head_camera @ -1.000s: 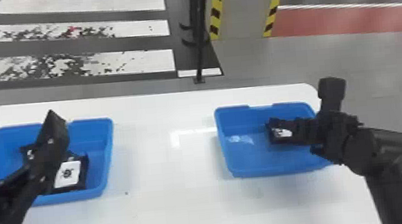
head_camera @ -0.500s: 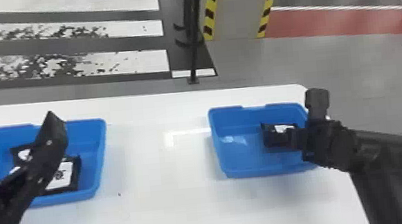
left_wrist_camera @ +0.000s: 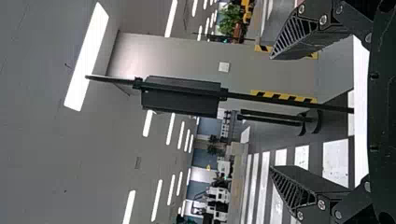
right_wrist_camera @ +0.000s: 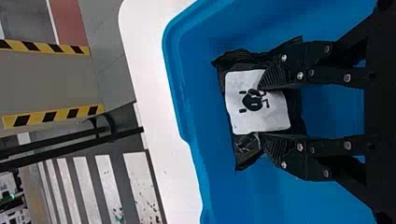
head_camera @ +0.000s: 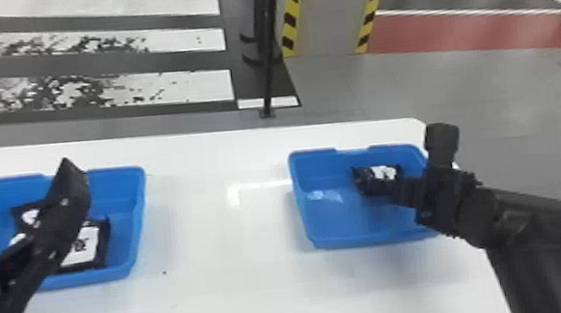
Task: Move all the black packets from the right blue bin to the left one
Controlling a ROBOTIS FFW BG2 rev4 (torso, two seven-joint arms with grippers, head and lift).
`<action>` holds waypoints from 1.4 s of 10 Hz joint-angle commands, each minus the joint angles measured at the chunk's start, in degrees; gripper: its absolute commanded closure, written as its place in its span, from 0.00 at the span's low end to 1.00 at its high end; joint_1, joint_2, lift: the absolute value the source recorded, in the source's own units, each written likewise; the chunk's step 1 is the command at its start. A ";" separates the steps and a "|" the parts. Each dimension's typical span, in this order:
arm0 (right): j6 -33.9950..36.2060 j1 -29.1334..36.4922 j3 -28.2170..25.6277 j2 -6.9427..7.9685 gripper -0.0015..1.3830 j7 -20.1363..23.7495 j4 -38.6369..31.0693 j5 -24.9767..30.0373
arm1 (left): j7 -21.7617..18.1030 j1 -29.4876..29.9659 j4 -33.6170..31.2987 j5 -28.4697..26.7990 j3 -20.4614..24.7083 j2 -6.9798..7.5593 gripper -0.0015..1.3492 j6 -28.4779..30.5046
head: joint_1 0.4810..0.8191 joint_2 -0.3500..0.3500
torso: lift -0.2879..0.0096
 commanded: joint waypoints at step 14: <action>-17.65 9.81 23.08 -6.22 0.86 19.54 -25.90 -32.40 | -0.71 -2.09 0.01 0.80 -4.69 1.61 0.16 -1.30 | 0.56 0.77 | 0.50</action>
